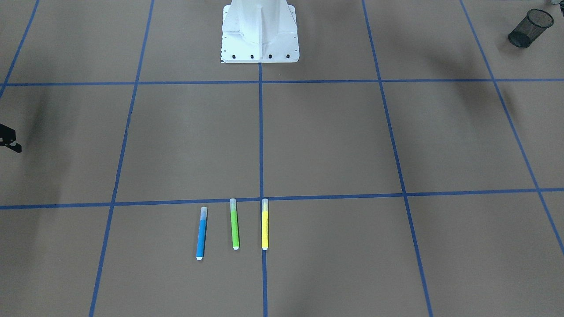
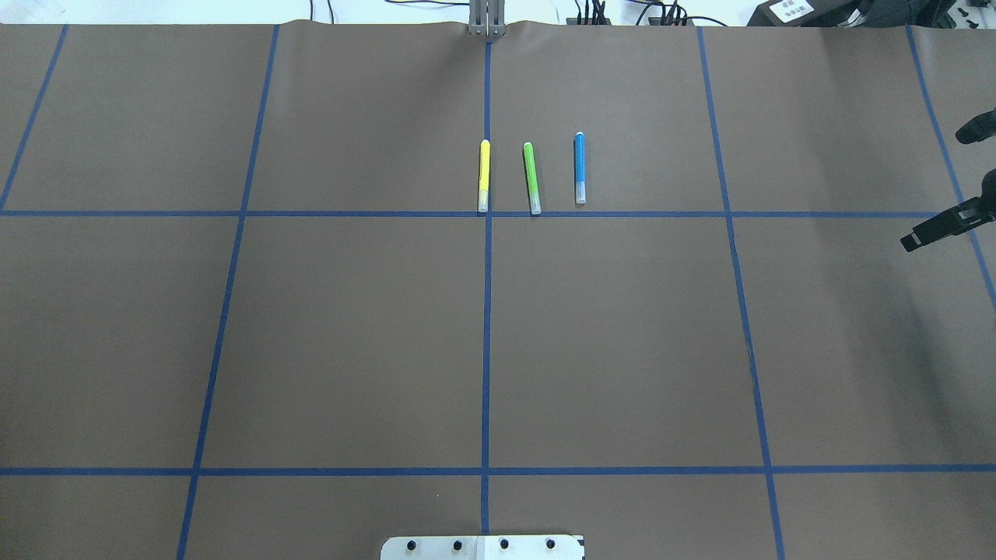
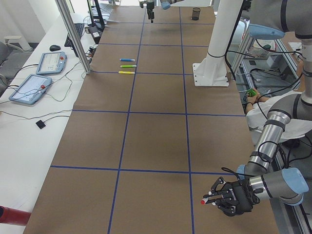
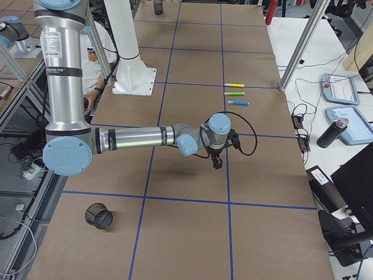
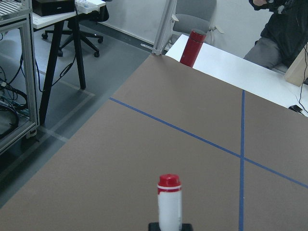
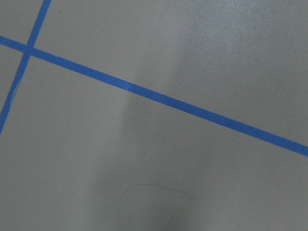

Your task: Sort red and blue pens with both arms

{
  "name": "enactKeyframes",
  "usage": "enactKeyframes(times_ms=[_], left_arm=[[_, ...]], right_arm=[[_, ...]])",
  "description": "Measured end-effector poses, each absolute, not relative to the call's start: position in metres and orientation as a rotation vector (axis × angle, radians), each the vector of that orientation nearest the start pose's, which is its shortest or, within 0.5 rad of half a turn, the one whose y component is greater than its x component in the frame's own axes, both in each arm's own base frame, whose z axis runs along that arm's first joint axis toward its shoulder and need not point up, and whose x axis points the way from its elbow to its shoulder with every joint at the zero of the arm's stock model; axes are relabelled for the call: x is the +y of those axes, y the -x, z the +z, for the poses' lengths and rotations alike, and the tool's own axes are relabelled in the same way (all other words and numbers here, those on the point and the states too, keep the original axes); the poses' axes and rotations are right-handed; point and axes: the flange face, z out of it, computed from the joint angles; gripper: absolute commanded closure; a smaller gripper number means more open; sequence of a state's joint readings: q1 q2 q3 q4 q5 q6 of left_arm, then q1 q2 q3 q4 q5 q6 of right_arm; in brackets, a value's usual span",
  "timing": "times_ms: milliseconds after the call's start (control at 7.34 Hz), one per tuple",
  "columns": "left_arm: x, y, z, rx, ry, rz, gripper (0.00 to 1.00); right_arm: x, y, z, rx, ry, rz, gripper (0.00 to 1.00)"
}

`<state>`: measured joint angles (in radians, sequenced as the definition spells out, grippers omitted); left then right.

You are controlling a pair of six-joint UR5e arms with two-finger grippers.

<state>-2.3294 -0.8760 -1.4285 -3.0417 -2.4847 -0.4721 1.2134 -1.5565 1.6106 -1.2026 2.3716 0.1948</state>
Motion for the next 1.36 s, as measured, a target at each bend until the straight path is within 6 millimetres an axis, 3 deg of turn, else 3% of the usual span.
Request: enactKeyframes(times_ms=[409, 817, 1089, 1362], left_arm=[[-0.009, 0.099, 0.788, 0.720, -0.793, -0.843, 1.00], [0.018, 0.072, 0.794, 0.682, -0.797, -0.887, 1.00], [0.028, 0.061, 0.798, 0.664, -0.783, -0.933, 1.00], [0.030, 0.063, 0.799, 0.620, -0.776, -0.954, 1.00]], right_arm=[[-0.508, 0.123, 0.590, -0.859, -0.173, -0.318, 0.00], [-0.509, 0.124, 0.590, -0.856, -0.173, -0.319, 0.00], [-0.510, 0.124, 0.589, -0.856, -0.175, -0.319, 0.00], [-0.511, 0.124, 0.590, -0.855, -0.174, -0.318, 0.00]])
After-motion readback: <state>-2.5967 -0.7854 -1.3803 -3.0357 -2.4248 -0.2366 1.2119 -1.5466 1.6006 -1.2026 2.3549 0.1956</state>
